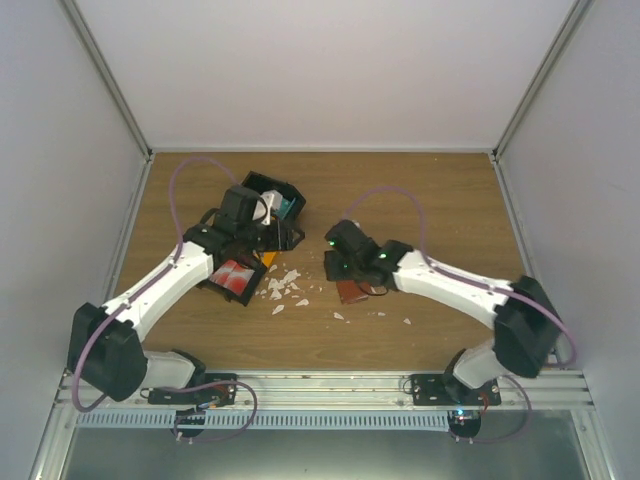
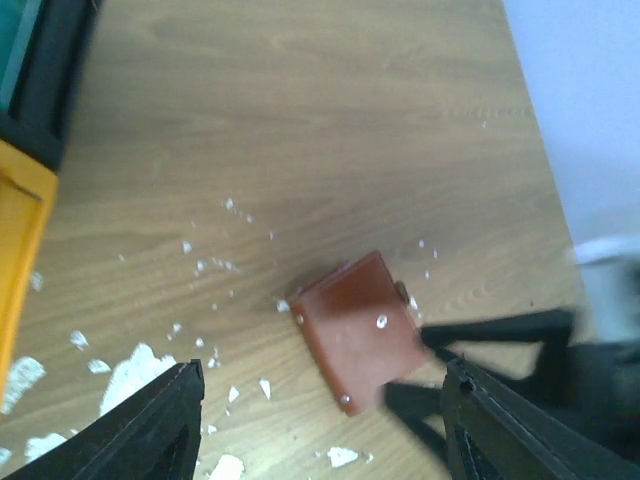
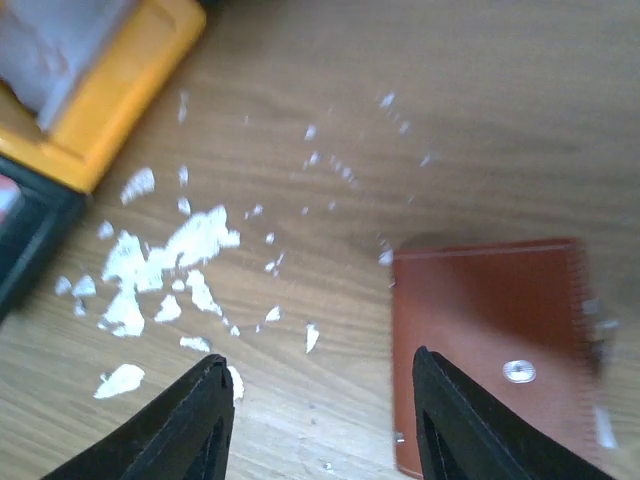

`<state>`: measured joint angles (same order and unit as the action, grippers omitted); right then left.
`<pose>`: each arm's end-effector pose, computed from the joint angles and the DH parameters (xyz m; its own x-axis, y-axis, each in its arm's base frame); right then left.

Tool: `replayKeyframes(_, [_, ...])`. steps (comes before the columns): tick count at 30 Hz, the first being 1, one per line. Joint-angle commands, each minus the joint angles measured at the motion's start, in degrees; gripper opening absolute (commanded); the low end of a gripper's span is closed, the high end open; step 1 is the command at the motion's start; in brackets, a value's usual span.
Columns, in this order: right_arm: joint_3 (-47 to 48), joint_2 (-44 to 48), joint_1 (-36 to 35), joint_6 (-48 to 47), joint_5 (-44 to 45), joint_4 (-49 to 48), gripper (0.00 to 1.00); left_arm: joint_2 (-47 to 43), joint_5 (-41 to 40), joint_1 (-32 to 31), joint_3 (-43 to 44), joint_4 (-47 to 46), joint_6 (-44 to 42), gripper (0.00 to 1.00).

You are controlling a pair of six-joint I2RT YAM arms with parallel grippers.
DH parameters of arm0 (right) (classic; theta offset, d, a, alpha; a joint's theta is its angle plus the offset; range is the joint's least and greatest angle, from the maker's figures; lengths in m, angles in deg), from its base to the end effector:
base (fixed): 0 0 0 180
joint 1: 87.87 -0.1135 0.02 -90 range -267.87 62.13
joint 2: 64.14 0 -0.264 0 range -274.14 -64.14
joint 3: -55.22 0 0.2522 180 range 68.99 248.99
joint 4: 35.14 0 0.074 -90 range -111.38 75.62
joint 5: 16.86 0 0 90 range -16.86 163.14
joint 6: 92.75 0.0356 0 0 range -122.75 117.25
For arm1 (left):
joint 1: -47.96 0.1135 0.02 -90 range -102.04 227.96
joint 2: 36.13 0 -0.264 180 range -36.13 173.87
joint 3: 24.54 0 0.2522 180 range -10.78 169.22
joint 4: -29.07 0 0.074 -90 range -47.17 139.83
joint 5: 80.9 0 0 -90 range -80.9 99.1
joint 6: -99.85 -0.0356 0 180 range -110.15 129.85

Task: Put the credit cards into the card holder
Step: Close the card holder at the center of the board.

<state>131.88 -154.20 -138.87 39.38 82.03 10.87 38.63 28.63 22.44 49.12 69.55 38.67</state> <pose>0.2064 0.2461 0.2251 -0.8836 -0.0381 -0.4666 -0.1693 0.9552 0.2427 0.2505 -0.1328 0.2920 -0.8293 -0.1076 -0.5484 0.2648 0.7886 -0.5550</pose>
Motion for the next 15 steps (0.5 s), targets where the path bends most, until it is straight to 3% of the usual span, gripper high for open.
replayKeyframes(1, [-6.1, 9.0, 4.4, 2.7, 4.7, -3.7, 0.53, 4.2, 8.2, -2.3, -4.1, -6.5, 1.3, 0.67])
replayKeyframes(6, [-12.8, 14.9, 10.2, 3.0, 3.8, -1.6, 0.56, 9.3, 10.7, -5.8, -7.1, -11.3, 4.7, 0.70])
replayKeyframes(11, [-18.1, 15.0, 12.3, 1.2, -5.2, -1.3, 0.57, 15.3, 10.1, -8.4, -10.6, -18.4, 9.7, 0.72])
replayKeyframes(15, [-21.2, 13.1, 12.2, 1.3, -8.5, -5.1, 0.49, 18.9, 8.9, -9.0, -11.4, -21.1, 11.3, 0.71])
